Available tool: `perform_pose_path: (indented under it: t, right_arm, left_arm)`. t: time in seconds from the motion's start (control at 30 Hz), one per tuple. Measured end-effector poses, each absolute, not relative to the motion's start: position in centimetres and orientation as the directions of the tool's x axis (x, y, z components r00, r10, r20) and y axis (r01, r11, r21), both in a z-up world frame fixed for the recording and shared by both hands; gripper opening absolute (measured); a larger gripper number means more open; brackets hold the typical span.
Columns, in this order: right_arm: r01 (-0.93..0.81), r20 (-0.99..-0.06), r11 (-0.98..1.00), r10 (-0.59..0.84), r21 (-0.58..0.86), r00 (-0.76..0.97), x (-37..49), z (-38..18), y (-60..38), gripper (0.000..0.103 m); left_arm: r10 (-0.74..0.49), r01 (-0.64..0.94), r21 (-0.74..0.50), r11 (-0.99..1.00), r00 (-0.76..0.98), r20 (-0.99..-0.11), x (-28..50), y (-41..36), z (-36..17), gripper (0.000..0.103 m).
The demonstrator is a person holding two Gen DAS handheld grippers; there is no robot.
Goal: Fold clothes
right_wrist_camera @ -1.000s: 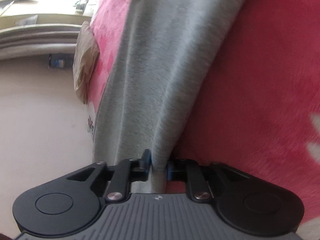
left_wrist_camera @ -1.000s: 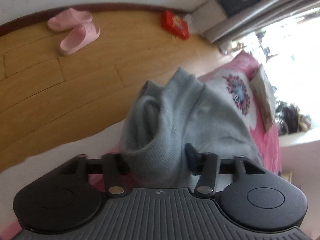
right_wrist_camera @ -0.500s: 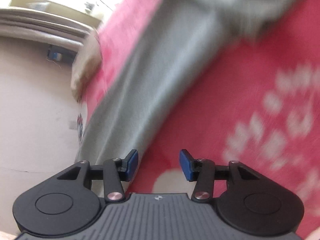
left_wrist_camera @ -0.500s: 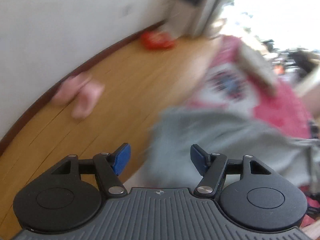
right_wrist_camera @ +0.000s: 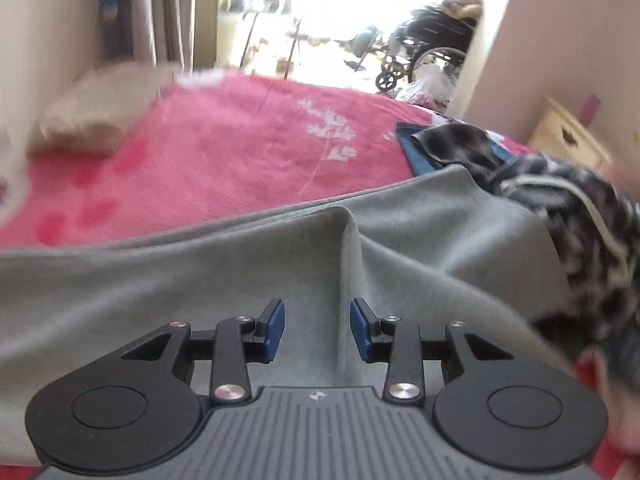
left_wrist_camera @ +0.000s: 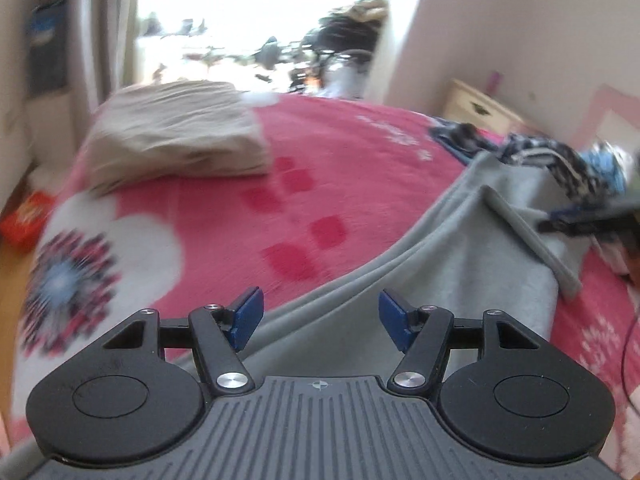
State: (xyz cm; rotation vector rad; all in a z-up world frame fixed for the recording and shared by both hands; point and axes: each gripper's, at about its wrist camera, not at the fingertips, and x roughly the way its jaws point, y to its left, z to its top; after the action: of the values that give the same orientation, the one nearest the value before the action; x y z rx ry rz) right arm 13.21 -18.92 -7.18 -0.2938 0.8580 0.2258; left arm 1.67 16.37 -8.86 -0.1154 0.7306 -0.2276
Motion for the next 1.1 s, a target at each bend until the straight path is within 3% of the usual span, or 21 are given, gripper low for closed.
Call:
perform_pose_path:
  t: [0.13, 0.33, 0.4, 0.47, 0.83, 0.9, 1.0, 1.03, 1.1]
  right_arm:
    - [-0.382, -0.795, 0.897, 0.06, -0.222, 0.603, 16.2, -8.9, -16.7, 0.039]
    - [-0.432, -0.842, 0.859, 0.003, -0.274, 0.539, 20.6, -11.7, -15.7, 0.036]
    - [-0.439, -0.86, 0.852, -0.026, -0.286, 0.509, 21.8, -12.7, -15.8, 0.004]
    - [-0.42, -0.847, 0.847, -0.064, -0.325, 0.527, 22.1, -12.4, -16.1, 0.0]
    - [-0.372, -0.655, 0.702, -0.177, -0.607, 0.735, 22.3, -7.5, -16.6, 0.0]
    - [-0.372, -0.659, 0.708, -0.174, -0.6, 0.732, 23.2, -6.9, -16.6, 0.0]
    - [-0.41, -0.769, 0.802, -0.092, -0.434, 0.633, 24.2, -6.3, -17.0, 0.002]
    - [-0.413, -0.809, 0.833, -0.067, -0.368, 0.585, 24.6, -6.3, -17.2, 0.005]
    - [-0.396, -0.846, 0.873, -0.035, -0.285, 0.532, 24.2, -7.1, -17.6, 0.038]
  left_arm:
    - [-0.272, 0.264, -0.111, 0.958, 0.716, -0.643, 3.2, 14.2, -10.2, 0.061]
    - [-0.265, 0.345, -0.016, 0.939, 0.689, -0.675, 3.5, 13.0, -12.3, 0.046]
    - [-0.254, 0.363, 0.028, 0.931, 0.702, -0.666, 3.2, 12.5, -12.6, 0.042]
    - [-0.244, 0.372, 0.061, 0.926, 0.715, -0.655, 2.8, 12.4, -12.7, 0.036]
    - [-0.226, 0.344, 0.065, 0.937, 0.736, -0.638, 2.8, 12.6, -13.2, 0.024]
    - [-0.223, 0.344, 0.071, 0.936, 0.738, -0.637, 2.9, 12.5, -13.3, 0.024]
    - [-0.219, 0.341, 0.072, 0.937, 0.739, -0.637, 2.9, 12.5, -13.4, 0.024]
    - [-0.218, 0.336, 0.068, 0.94, 0.739, -0.638, 2.9, 12.5, -13.5, 0.025]
    - [-0.213, 0.323, 0.057, 0.945, 0.738, -0.641, 3.0, 12.6, -13.5, 0.027]
